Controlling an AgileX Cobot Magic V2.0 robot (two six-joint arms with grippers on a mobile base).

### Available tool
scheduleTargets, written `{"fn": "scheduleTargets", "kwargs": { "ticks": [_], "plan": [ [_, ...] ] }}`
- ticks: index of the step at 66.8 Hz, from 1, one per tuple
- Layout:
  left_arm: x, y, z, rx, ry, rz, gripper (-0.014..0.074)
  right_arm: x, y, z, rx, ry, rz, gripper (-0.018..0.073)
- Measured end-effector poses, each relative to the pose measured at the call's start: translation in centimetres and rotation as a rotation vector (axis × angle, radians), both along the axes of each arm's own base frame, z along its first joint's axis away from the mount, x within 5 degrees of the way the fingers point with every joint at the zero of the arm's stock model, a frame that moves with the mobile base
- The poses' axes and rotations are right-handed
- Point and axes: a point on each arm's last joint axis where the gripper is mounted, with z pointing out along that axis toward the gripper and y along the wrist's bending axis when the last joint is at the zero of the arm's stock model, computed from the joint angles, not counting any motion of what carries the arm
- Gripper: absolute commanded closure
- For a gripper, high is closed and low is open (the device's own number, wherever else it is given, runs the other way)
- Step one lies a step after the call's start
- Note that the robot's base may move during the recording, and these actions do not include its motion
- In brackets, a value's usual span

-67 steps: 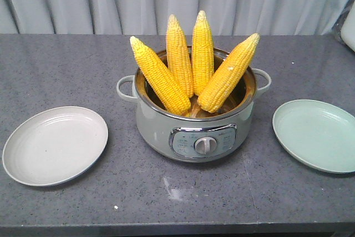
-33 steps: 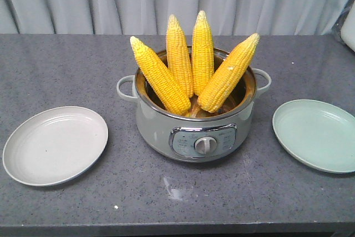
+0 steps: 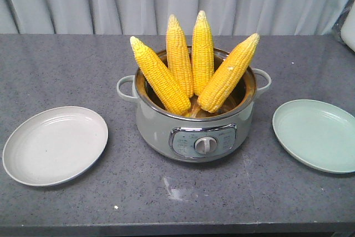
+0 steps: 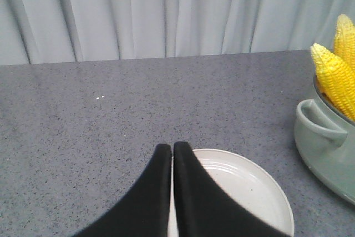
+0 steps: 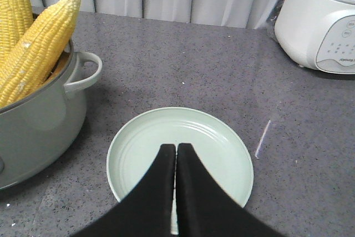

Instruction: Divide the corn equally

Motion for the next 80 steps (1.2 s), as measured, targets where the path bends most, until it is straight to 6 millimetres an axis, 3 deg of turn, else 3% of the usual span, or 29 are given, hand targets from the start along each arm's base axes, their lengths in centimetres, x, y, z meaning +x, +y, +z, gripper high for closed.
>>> {"fn": "scheduleTargets", "kwargs": {
  "ticks": [10,25,35,49,63,80],
  "plan": [
    [0.0,0.0,-0.1,0.000,0.009,0.000,0.0484,0.6,0.0,-0.3,-0.002,0.028,0.000,0.0460],
    [0.1,0.0,0.0,-0.001,0.005,0.000,0.0141,1.4,0.1,-0.8,-0.005,0.071,-0.001,0.0051],
    [0.1,0.0,0.0,-0.004,-0.001,0.001,0.0054,1.7,0.1,-1.2,-0.008,0.103,-0.003,-0.0118],
    [-0.1,0.0,-0.4,-0.003,0.057,-0.002,0.0052,2.3,0.1,-1.8,-0.012,0.167,-0.008,-0.0123],
    [-0.7,-0.3,1.2,0.046,0.139,-0.048,0.0052,2.6,0.1,-1.6,-0.012,0.179,-0.010,-0.0109],
    [1.4,-2.0,1.9,0.034,0.215,-0.258,0.0052,3.9,0.2,-0.4,-0.015,0.218,-0.013,-0.0090]
  ]
}}
